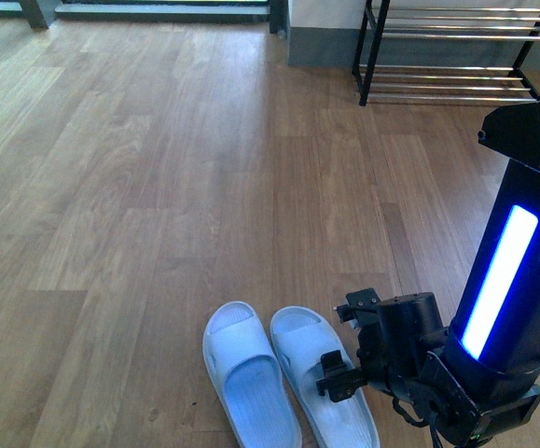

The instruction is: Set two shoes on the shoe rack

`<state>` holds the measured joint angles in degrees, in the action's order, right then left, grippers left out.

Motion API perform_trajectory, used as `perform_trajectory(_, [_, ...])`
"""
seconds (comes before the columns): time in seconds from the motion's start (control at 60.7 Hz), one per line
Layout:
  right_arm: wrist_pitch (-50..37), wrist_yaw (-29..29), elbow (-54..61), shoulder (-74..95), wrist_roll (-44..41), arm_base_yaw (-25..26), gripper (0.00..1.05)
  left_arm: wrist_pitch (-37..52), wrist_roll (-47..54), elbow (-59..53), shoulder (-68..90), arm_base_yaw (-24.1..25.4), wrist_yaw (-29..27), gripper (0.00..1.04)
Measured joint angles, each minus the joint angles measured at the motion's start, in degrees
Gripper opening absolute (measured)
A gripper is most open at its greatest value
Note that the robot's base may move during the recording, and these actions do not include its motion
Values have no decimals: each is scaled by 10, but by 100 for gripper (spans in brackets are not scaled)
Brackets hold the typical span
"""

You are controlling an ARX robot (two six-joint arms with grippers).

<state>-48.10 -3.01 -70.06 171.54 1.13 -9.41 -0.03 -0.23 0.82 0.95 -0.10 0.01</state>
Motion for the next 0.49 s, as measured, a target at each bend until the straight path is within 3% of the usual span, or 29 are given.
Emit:
perform_trajectory(0.165, [-16,-5,1,0,20,3,35,0,0,0,0,0,0,95])
perform_trajectory(0.264, [-38,0,18,-10,38,7,13,0,0,0,0,0,0,95])
perform_trajectory(0.346, [-61,2,43,-28,50,12,1,0,0,0,0,0,0,95])
perform_trajectory(0.494, [-110,24,106,-84,77,23,2,0,0,0,0,0,0,95])
